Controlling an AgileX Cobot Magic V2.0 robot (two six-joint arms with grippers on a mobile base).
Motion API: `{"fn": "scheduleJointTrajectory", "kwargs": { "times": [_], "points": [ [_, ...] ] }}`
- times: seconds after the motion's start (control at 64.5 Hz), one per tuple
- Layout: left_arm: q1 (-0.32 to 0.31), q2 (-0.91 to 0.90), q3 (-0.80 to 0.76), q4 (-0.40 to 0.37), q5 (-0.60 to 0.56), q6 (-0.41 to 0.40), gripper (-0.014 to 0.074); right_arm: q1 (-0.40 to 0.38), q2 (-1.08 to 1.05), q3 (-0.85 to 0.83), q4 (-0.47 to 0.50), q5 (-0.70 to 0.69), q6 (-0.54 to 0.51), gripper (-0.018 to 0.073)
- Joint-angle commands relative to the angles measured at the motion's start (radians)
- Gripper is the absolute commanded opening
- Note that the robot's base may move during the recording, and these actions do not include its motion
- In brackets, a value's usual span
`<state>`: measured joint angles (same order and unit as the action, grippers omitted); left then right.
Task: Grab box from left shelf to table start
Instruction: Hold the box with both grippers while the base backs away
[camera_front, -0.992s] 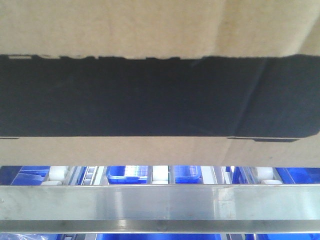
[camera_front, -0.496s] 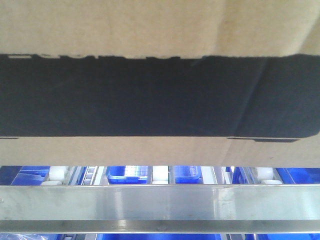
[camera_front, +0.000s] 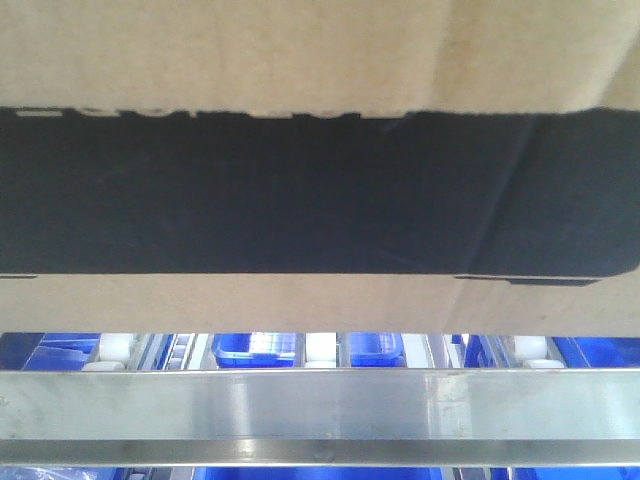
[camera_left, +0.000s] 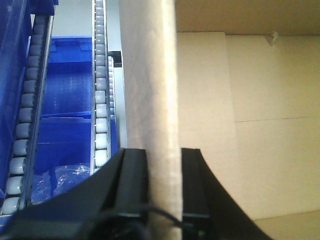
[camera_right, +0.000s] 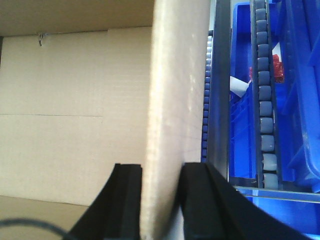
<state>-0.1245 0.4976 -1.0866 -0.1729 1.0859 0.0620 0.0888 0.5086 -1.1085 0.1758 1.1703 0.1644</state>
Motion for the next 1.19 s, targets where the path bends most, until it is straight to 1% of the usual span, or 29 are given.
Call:
{"fn": "scheduleJointTrajectory", "kwargs": {
  "times": [0.0, 1.178],
  "points": [
    [0.000, -0.005, -0.041, -0.004, -0.178, 0.025, -0.0104, -0.014, 0.009, -0.028, -0.157, -0.124, -0.002, 0.0057],
    [0.000, -0.005, -0.041, -0.004, -0.178, 0.025, -0.0104, -0.014, 0.010, -0.028, -0.157, -0.124, -0.002, 0.0057]
  ]
}}
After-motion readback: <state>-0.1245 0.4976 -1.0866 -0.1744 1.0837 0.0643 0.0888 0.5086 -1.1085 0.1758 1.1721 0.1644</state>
